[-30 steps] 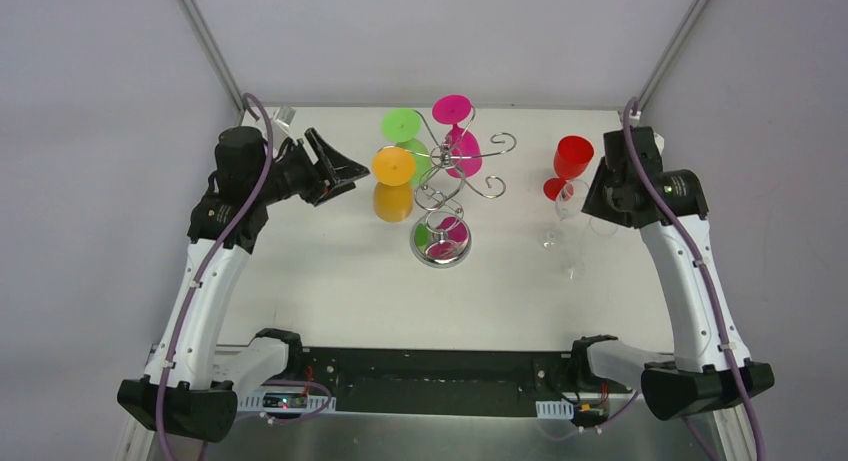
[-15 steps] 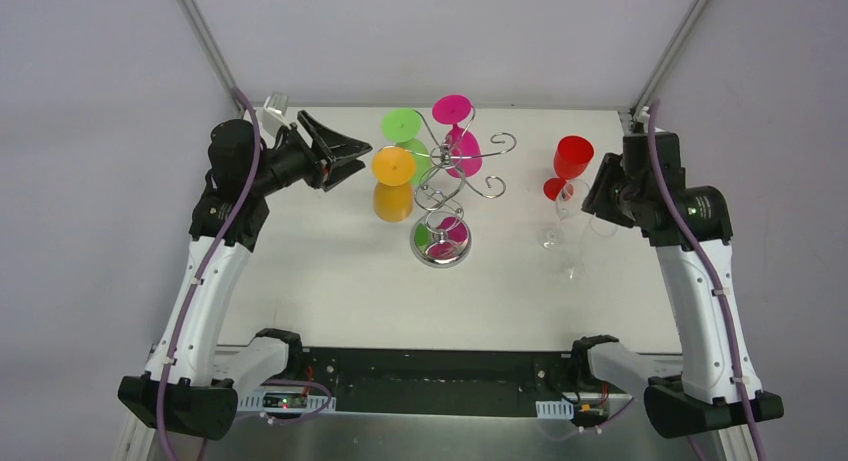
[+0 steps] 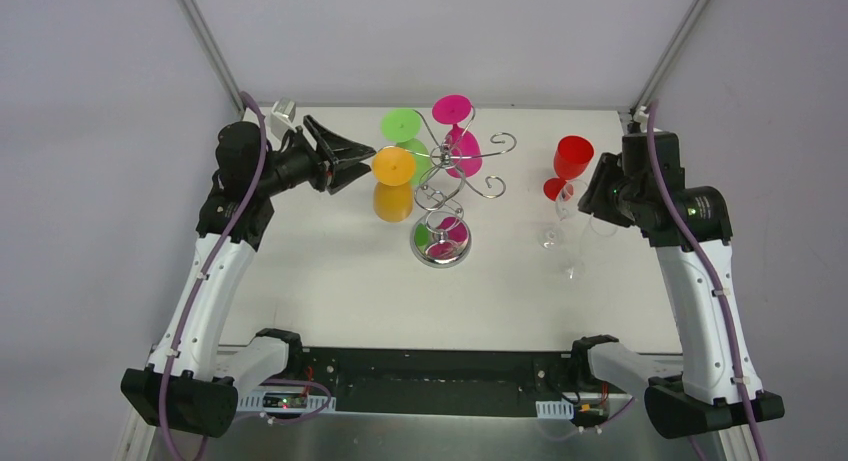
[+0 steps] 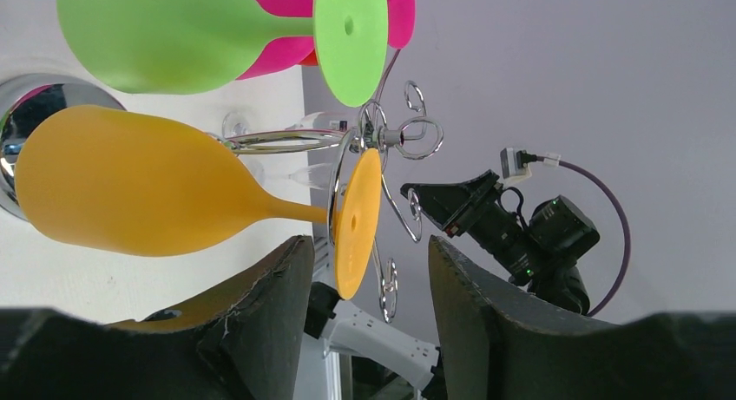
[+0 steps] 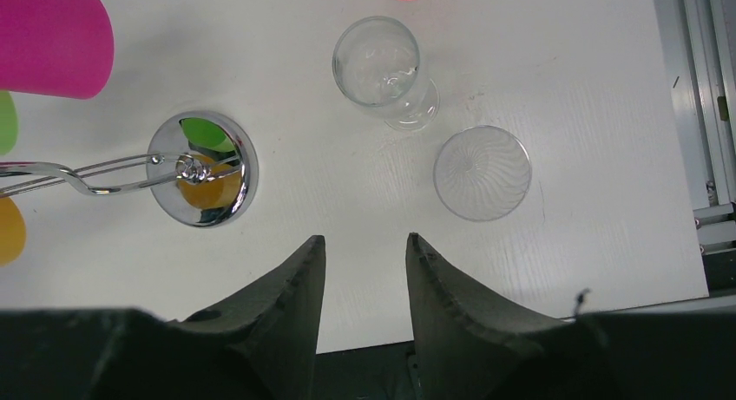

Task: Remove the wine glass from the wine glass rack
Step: Pick up the wine glass from the wine rack.

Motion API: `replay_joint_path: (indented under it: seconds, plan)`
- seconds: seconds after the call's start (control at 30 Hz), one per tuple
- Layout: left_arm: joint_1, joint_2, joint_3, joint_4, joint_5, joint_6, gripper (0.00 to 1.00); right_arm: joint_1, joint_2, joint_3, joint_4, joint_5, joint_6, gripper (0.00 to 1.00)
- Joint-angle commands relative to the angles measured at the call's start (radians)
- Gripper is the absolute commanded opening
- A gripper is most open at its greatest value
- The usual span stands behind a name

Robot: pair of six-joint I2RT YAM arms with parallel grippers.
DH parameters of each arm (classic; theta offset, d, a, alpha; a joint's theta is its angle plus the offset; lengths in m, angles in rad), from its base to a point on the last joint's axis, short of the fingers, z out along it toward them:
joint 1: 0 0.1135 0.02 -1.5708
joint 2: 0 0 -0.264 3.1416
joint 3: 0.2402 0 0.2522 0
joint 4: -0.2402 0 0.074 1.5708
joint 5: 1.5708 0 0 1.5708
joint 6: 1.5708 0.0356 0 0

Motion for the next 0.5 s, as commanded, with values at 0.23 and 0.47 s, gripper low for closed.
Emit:
replay_joint_path:
  seconds: [0.23,0.47]
  plan:
    - [-0.038,-0.005,0.002,0.069,0.039,-0.017,0.49,0.007,-0.023,-0.014,0.035,-0.008,-0.001,0.42]
    - [-0.063,0.0,0.002,0.08,0.031,-0.017,0.47,0.01,-0.027,-0.021,0.036,-0.005,-0.003,0.41]
